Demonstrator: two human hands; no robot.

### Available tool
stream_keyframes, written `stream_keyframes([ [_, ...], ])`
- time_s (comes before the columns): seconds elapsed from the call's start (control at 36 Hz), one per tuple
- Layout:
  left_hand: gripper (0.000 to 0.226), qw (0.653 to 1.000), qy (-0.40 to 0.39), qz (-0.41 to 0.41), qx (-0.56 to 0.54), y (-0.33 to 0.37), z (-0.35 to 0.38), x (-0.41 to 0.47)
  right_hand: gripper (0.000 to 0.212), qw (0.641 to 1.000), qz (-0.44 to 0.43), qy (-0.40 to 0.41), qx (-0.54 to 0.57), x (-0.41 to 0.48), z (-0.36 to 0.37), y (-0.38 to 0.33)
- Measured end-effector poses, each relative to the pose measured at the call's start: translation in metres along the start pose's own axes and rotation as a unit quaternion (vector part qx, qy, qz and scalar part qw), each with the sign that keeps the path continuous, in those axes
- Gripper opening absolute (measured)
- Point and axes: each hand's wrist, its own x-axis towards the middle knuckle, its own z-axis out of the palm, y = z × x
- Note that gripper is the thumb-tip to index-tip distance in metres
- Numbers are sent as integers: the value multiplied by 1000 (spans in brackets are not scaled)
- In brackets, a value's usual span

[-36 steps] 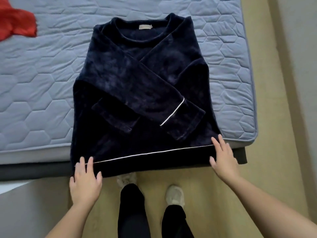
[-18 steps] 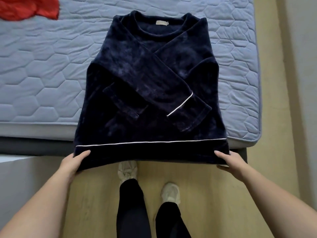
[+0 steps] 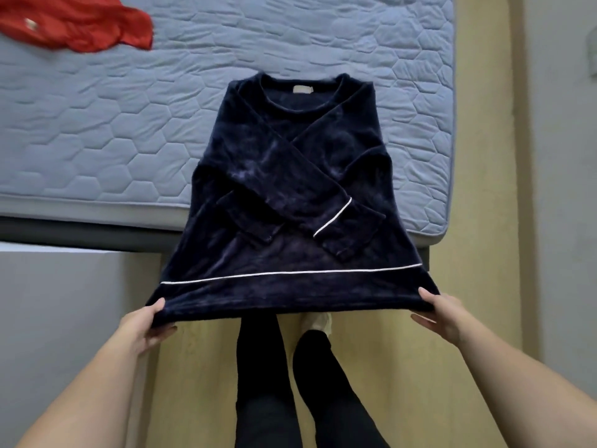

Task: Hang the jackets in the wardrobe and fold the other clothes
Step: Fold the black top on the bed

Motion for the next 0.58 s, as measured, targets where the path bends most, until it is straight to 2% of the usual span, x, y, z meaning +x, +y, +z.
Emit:
stream_keyframes([
  [0.06, 35, 1000, -13, -3, -18, 8, -2, -21, 24, 999, 8, 21, 22, -16, 0, -10],
  [0.14, 21, 997, -28, 34, -68, 44, 9, -50, 31, 997, -14, 42, 60, -31, 14, -50],
  [0.19, 17, 991, -56, 67, -101, 81, 25, -66, 34, 994, -56, 55, 74, -37, 30, -91],
  [0.28, 29, 975, -113, 124, -145, 151, 56, -87, 32, 984, -129, 67, 107, -44, 56, -162],
  [0.42, 27, 939, -157, 263, -156, 277, 120, -96, 22, 955, -247, 91, 140, -44, 101, -281],
  [0.47, 33, 926, -178, 311, -120, 312, 150, -92, 19, 941, -306, 94, 112, -38, 122, -314],
  [0.53, 44, 915, -180, 359, -27, 327, 180, -85, 50, 938, -330, 102, 23, -26, 141, -330],
  [0.58, 56, 890, -134, 414, 133, 321, 204, -73, 67, 931, -328, 125, -101, -13, 159, -324],
])
